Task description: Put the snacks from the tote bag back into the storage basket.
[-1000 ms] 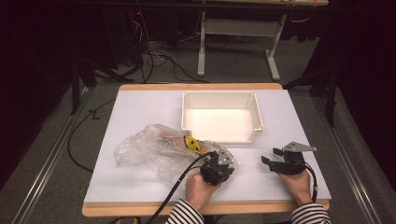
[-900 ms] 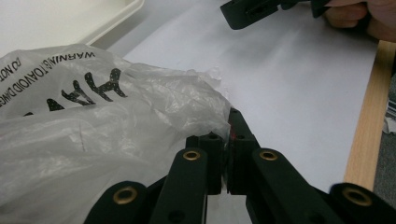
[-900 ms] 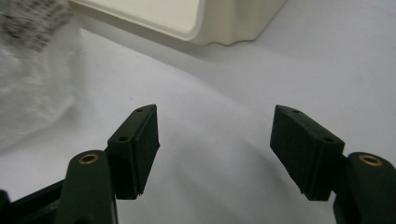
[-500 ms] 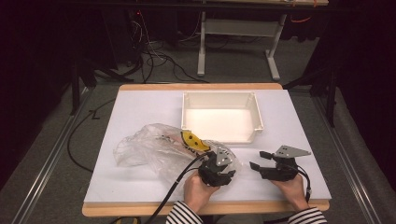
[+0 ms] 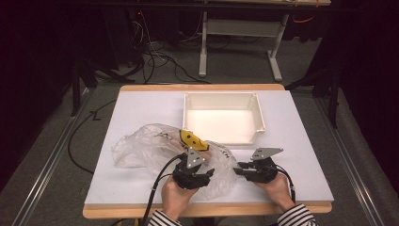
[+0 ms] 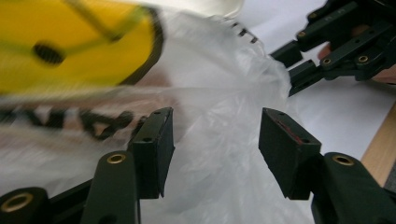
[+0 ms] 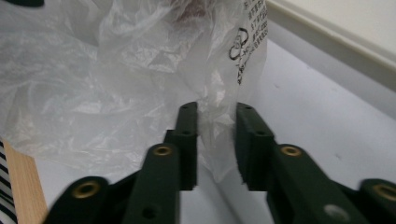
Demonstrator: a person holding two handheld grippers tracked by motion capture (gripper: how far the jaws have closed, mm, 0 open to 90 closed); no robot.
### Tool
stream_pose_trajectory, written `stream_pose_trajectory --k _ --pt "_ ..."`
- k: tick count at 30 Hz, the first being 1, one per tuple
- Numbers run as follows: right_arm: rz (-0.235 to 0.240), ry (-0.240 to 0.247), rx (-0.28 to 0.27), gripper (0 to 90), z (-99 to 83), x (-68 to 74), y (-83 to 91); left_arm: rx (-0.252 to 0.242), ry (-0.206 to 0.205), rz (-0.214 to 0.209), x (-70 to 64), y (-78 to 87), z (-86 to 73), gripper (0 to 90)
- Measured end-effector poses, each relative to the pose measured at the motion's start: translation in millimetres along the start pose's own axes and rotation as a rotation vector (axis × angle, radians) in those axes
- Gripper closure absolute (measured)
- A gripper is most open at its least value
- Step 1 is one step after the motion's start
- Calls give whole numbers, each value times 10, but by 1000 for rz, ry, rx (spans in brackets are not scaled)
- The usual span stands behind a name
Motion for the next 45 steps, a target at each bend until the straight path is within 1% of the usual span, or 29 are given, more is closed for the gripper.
stream_pose_trajectory --k 2,3,5,7,9,13,16,25,27,30,36,37,38,39,41,43,45 --pt "1 -6 8 820 -12 -13 8 -6 12 17 54 54 -27 453" --pt "2 -2 6 851 -20 -27 20 -11 18 20 70 71 -34 453" --pt "3 -5 11 875 -29 -39 46 -17 26 31 109 114 -51 452" --pt "4 -5 15 884 -42 -50 75 -23 31 48 135 147 -68 451" --pt "-2 2 15 889 -66 -69 116 -11 16 82 154 169 -87 449" --pt "-14 0 12 891 -111 -108 194 -7 21 102 207 200 -128 447" --pt "-29 -11 9 892 -145 -154 261 -6 26 117 240 224 -147 446" --pt "-79 -45 12 890 -271 -351 449 -8 44 132 317 262 -213 444" --pt "-94 -60 14 889 -304 -395 487 -4 47 130 325 249 -231 445" --pt "-119 -70 19 889 -334 -455 530 -1 49 125 330 217 -251 449" --pt "-176 -94 23 889 -328 -593 596 12 45 105 310 150 -291 460" --pt "-186 -90 18 888 -324 -617 602 14 44 105 308 141 -296 464" --pt "-191 -104 21 886 -318 -620 610 21 43 105 307 129 -304 471" --pt "-199 -102 15 877 -311 -634 621 25 42 104 307 120 -309 484" --pt "-197 -120 8 833 -299 -615 641 33 44 109 308 99 -323 498" --pt "-199 -114 0 777 -284 -577 660 34 44 108 304 95 -327 509" --pt "-200 -85 -25 737 -250 -503 699 24 37 113 273 116 -313 517"
Point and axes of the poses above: each handheld gripper's, and its own axes: y roughly backward along the jaws, z roughly out of its top, x roughly to its left, the point moved 1 cm from there along -y, roughly forward along the jaws, and after that the axes turned 5 degrees about -z, right-handed, at the moved point
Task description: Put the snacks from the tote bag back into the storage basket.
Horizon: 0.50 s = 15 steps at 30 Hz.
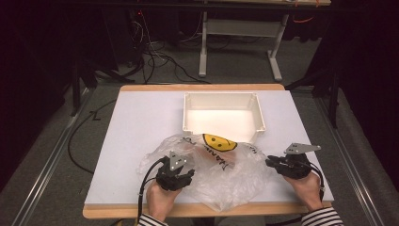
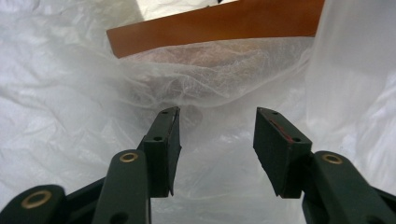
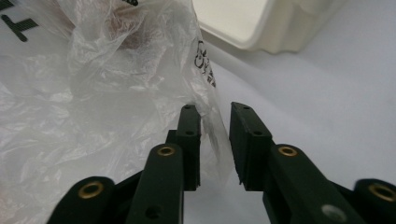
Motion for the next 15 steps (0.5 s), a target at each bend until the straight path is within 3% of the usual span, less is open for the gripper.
stream_pose_trajectory --k 6,15 --pt "20 63 -67 634 163 194 152 -39 -23 13 -55 123 107 495" --pt "66 130 -109 484 353 442 179 -65 10 58 45 146 169 435"
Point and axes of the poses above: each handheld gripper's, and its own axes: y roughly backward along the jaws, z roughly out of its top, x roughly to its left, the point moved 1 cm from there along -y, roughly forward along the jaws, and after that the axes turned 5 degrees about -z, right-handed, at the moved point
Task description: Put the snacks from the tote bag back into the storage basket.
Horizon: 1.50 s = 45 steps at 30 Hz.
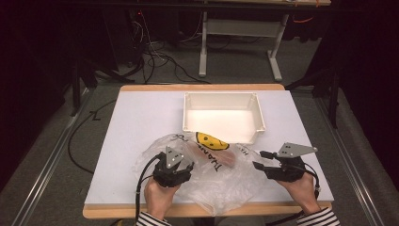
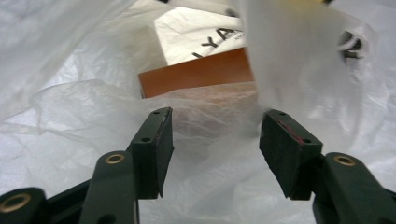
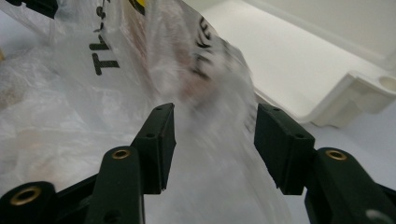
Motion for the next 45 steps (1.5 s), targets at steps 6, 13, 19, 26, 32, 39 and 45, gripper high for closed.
stream_pose_trajectory --k 6,13,19,26,32,39,45 --pt "7 28 9 454 165 118 -172 11 21 11 52 -99 34 414" --pt "28 24 73 723 244 124 -439 31 36 13 121 -201 39 429" --pt "22 -2 110 899 251 -1 -540 54 42 -22 173 -269 -35 579" --pt "-28 -44 151 900 236 -155 -700 93 47 -29 239 -342 -152 735" --pt "-34 -56 188 900 203 -169 -856 119 51 -45 257 -364 -250 847" --pt "-22 -52 200 900 183 -130 -924 17 4 -72 79 -92 -133 716" --pt "-10 -39 206 900 192 -84 -958 -40 40 26 174 -65 36 467"
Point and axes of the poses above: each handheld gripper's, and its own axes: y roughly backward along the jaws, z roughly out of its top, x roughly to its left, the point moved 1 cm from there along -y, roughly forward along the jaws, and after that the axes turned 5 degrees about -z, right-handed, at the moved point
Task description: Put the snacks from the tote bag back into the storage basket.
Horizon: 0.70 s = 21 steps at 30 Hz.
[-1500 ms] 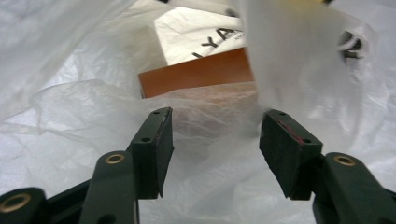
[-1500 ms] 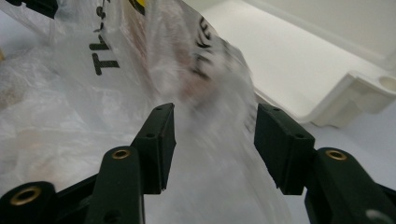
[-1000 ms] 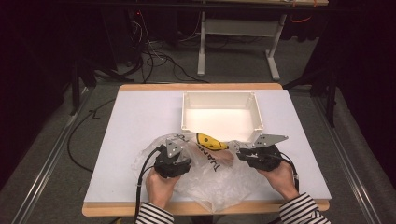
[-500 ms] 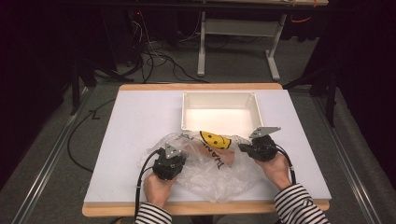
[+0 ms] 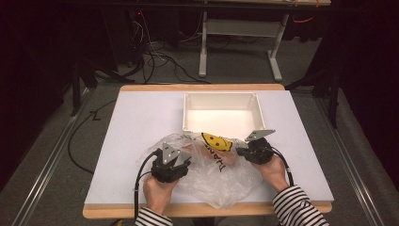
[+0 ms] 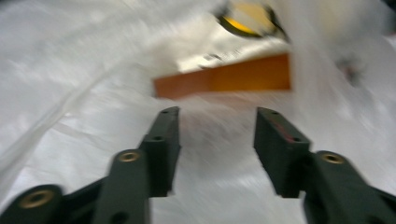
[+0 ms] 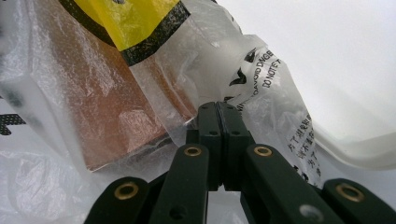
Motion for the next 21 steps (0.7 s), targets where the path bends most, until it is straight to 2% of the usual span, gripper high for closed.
stream_pose_trajectory --k 3,10,13,15,21 --pt "5 2 1 900 -6 2 0 12 37 24 89 -98 36 429" --pt "9 7 11 900 -22 11 -14 30 107 13 235 -267 90 432" --pt "12 8 13 900 -26 18 -24 21 165 -6 287 -299 108 446" --pt "14 8 12 900 -24 24 -25 19 188 -10 318 -318 114 454" --pt "13 19 19 900 -23 43 -37 40 198 -25 347 -375 105 495"
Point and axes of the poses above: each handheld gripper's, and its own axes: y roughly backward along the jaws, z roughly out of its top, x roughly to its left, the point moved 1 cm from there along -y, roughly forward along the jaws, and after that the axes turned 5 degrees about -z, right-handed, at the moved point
